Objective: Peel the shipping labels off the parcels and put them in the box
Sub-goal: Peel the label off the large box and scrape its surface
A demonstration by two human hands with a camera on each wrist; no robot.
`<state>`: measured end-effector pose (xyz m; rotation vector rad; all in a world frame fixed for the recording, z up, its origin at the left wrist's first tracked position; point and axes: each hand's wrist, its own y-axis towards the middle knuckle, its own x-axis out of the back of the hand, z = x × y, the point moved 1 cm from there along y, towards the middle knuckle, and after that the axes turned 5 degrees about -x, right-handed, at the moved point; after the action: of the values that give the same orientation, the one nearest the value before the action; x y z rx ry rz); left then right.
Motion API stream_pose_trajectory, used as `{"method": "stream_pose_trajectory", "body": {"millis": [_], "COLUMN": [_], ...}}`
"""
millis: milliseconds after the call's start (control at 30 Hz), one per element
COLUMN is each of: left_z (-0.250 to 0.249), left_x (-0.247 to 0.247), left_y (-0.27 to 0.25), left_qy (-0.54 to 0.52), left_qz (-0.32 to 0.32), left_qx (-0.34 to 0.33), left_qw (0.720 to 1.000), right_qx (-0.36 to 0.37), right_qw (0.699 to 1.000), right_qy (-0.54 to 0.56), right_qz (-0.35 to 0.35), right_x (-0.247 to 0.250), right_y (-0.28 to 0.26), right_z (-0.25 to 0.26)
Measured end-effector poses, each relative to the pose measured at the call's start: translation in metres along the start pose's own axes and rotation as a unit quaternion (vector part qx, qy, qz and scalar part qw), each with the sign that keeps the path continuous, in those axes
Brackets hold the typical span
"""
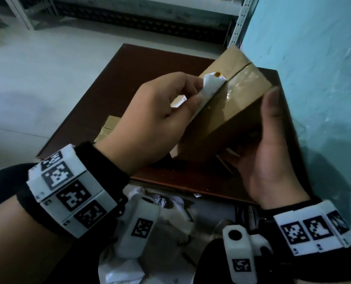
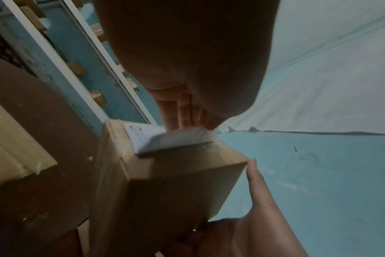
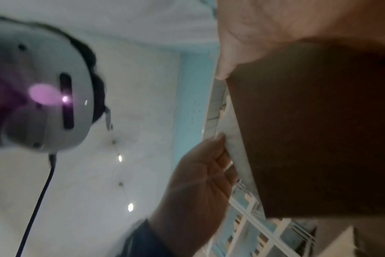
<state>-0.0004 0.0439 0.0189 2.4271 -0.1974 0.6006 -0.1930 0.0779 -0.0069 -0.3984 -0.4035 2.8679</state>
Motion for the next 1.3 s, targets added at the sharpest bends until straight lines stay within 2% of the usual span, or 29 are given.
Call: {"method": "stream_pose_trajectory", "body": {"millis": [67,200,367,433,633,733,833,967,1133,1267,1300], "left_z": [-0.003,-0.007,0.000,0.005,0.008,0.005,0.001,-0.003,-0.007,-0.007,-0.007], "left_x": [0.003,0.000,0.002,0.005,0.005,0.003,0.000,-0.003,-0.005,-0.003,-0.002], "left_y": [-0.002,-0.005,0.001,0.003,0.001,0.001,0.000,-0.001,-0.003,0.001,0.001], "left_qy": [-0.011,-0.026,0.020,0.047,0.073,0.054,0.062,0.089,0.112,0.057,0.044], "left_qz": [0.004,0.021,-0.068,-0.081,-0.043,-0.006,0.025,0.034,-0.040,-0.144,-0.151], "left_qx": [0.001,0.018,0.025,0.023,-0.029,-0.053,-0.079,-0.111,-0.120,-0.074,-0.061], "left_qw": [1.000,0.999,0.997,0.995,0.996,0.997,0.995,0.989,0.986,0.985,0.986], "right_qx": [-0.011,-0.038,-0.038,-0.033,0.040,0.006,-0.038,-0.025,-0.013,0.007,0.012], "right_qw": [0.999,0.997,0.994,0.995,0.998,0.994,0.995,0.995,0.998,0.999,0.999], "right_qy": [0.042,0.047,0.082,0.067,-0.034,-0.018,0.015,0.014,0.038,0.042,0.040], "right_qz": [0.025,0.046,0.055,0.063,0.040,0.106,0.090,0.100,0.058,0.023,0.012], "right_x": [0.004,0.002,-0.003,0.000,0.013,0.007,0.004,0.002,-0.002,-0.004,-0.004], "right_y": [-0.001,-0.002,0.003,0.004,0.009,0.006,0.005,0.002,0.001,-0.001,-0.001], "right_z": [0.005,0.001,-0.003,-0.003,-0.002,-0.002,-0.004,0.000,-0.006,-0.006,-0.007]}}
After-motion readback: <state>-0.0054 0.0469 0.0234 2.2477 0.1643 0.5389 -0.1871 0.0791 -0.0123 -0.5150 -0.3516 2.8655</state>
